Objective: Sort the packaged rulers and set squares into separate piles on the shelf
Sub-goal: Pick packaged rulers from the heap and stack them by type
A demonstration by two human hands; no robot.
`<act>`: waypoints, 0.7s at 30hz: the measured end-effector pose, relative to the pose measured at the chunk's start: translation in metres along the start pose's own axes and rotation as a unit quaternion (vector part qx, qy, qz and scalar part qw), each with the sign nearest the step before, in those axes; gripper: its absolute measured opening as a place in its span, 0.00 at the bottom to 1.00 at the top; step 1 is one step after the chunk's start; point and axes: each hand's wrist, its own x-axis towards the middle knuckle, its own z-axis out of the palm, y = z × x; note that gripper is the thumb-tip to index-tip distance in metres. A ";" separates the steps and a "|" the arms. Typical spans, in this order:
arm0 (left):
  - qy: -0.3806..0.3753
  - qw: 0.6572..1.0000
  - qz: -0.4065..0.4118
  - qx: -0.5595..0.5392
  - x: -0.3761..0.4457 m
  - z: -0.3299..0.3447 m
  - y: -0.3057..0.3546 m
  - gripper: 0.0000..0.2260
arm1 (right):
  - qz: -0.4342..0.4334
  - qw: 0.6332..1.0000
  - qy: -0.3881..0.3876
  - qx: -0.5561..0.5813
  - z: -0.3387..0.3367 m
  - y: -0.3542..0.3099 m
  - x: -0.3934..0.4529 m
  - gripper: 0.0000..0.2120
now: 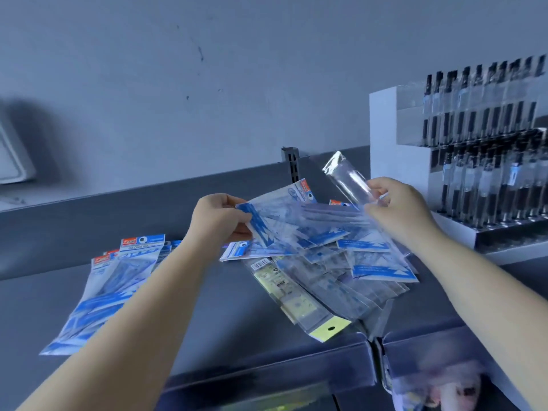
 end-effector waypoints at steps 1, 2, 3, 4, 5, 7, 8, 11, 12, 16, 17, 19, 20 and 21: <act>0.019 1.000 0.002 -0.010 -0.005 -0.010 -0.001 0.07 | -0.016 1.000 0.009 0.005 -0.001 -0.006 0.001 0.16; 0.038 0.999 0.003 -0.027 -0.011 -0.020 -0.003 0.08 | -0.032 0.999 0.013 0.011 -0.001 -0.014 0.001 0.15; 0.052 0.997 0.002 -0.053 -0.017 -0.030 -0.005 0.08 | -0.046 0.999 0.010 0.019 0.000 -0.022 0.000 0.14; 0.063 0.994 -0.002 -0.086 -0.023 -0.039 -0.007 0.09 | -0.058 0.998 0.000 0.030 0.004 -0.032 -0.001 0.13; 0.071 0.990 -0.010 -0.119 -0.030 -0.047 -0.010 0.09 | -0.067 0.997 -0.011 0.045 0.009 -0.042 -0.003 0.13; 0.088 0.981 -0.028 -0.173 -0.041 -0.063 -0.016 0.09 | -0.082 0.993 -0.034 0.081 0.023 -0.064 -0.008 0.12; 0.094 0.975 -0.032 -0.201 -0.046 -0.071 -0.020 0.10 | -0.092 0.990 -0.046 0.097 0.032 -0.075 -0.011 0.13; 0.106 0.962 -0.021 -0.253 -0.057 -0.098 -0.030 0.12 | -0.100 0.980 -0.085 0.149 0.057 -0.106 -0.021 0.17; 0.110 0.961 -0.012 -0.252 -0.059 -0.108 -0.033 0.12 | -0.096 0.977 -0.097 0.165 0.064 -0.116 -0.025 0.18; 0.123 0.966 0.003 -0.228 -0.059 -0.145 -0.042 0.12 | -0.068 0.959 -0.145 0.234 0.095 -0.149 -0.041 0.16; 0.119 0.970 0.000 -0.214 -0.058 -0.154 -0.045 0.12 | -0.059 0.956 -0.154 0.243 0.102 -0.157 -0.044 0.15; 0.105 0.980 -0.008 -0.168 -0.055 -0.169 -0.051 0.12 | -0.044 0.952 -0.169 0.252 0.117 -0.170 -0.049 0.16; 0.094 0.985 -0.014 -0.147 -0.052 -0.176 -0.053 0.12 | -0.035 0.949 -0.177 0.260 0.124 -0.176 -0.051 0.17; 0.082 0.988 -0.021 -0.130 -0.050 -0.182 -0.056 0.12 | -0.023 0.943 -0.185 0.274 0.131 -0.182 -0.053 0.17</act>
